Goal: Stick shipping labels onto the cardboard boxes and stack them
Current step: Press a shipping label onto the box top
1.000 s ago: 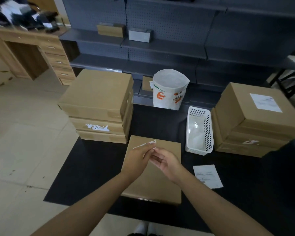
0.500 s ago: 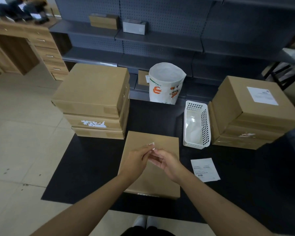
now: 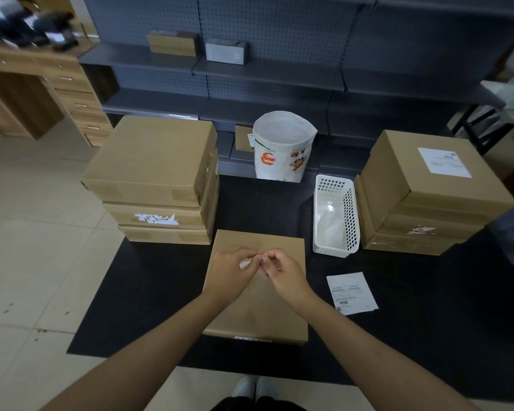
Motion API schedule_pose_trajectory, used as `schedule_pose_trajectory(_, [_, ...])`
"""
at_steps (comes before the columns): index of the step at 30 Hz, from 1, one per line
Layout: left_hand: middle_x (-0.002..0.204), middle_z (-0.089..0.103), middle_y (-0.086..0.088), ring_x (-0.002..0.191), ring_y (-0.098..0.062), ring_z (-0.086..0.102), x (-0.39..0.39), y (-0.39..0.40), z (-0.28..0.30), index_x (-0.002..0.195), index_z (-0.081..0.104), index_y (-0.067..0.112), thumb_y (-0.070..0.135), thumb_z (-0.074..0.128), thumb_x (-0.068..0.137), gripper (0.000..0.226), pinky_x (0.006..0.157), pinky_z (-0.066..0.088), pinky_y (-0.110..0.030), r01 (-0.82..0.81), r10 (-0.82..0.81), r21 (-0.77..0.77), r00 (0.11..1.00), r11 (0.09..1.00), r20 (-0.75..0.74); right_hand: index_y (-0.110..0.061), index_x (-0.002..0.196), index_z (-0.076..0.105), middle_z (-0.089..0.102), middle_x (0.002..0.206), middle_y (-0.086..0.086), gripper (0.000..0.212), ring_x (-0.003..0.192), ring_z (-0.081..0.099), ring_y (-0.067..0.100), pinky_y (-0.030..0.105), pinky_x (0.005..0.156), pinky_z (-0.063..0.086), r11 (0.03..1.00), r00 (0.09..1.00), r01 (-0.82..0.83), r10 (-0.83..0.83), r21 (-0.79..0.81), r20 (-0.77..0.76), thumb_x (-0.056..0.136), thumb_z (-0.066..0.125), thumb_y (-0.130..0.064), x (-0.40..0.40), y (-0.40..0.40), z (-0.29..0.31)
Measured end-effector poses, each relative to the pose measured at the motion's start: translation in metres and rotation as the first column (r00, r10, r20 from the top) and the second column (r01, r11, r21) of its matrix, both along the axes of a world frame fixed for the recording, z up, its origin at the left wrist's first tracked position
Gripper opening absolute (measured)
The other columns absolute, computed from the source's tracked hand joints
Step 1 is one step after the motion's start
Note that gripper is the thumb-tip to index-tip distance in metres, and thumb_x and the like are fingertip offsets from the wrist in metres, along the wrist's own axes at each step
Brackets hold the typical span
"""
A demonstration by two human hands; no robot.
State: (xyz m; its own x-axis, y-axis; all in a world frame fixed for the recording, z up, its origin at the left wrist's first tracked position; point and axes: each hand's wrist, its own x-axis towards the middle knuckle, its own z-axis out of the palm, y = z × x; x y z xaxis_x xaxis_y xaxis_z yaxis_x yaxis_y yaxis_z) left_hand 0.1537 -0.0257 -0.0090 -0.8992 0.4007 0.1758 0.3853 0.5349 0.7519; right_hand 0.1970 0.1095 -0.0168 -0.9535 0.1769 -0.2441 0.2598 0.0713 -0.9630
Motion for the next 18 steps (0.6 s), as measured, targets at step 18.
schedule_pose_trajectory(18, [0.109, 0.071, -0.001, 0.102, -0.01, 0.062, 0.007, 0.006, 0.0, 0.115, 0.069, 0.013, 0.013, 0.059, 0.093, 0.024, 0.091, 0.046, -0.019, 0.01, -0.011, 0.029, 0.999, 1.0, 0.049, -0.025, 0.088, 0.059, 0.066, 0.088, -0.004, 0.016, 0.081, 0.063, 0.007, 0.019, 0.071, 0.051, 0.994, 0.993, 0.105, -0.104, -0.027, 0.052, 0.1, 0.049, -0.02, -0.001, -0.004, -0.011])
